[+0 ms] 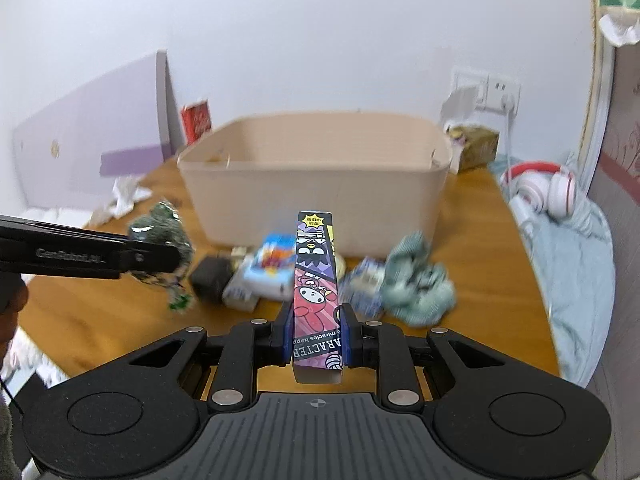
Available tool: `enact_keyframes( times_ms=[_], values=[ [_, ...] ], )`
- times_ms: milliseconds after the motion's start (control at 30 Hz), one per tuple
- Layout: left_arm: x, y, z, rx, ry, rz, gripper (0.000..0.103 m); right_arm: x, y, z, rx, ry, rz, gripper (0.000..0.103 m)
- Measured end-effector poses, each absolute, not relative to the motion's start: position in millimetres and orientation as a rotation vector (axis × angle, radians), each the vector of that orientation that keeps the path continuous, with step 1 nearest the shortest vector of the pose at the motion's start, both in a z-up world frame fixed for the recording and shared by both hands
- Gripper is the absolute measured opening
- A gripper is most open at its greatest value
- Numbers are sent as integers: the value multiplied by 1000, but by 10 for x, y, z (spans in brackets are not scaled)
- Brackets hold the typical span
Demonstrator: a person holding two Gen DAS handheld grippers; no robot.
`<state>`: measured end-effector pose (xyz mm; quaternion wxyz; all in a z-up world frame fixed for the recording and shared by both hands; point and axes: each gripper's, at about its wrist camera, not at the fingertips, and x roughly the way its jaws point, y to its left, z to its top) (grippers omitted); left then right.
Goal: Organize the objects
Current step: 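Lift both held items over the basket and open both grippers to drop them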
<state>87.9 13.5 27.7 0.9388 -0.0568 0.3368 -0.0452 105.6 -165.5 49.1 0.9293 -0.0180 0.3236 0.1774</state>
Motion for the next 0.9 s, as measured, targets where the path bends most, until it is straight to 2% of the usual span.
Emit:
enact_keyframes(
  times_ms=[500,733,900],
  values=[
    [1910,89,758,6,552,-8,37,1904,-1647,991,-14,562,303,22],
    [2518,-33,566,22,646,13,37,2335,-1475,962,-37,587,291,22],
    [2930,-36,280,-18,788,18,37,2605,-1296,837,-98,639,294,22]
  ],
)
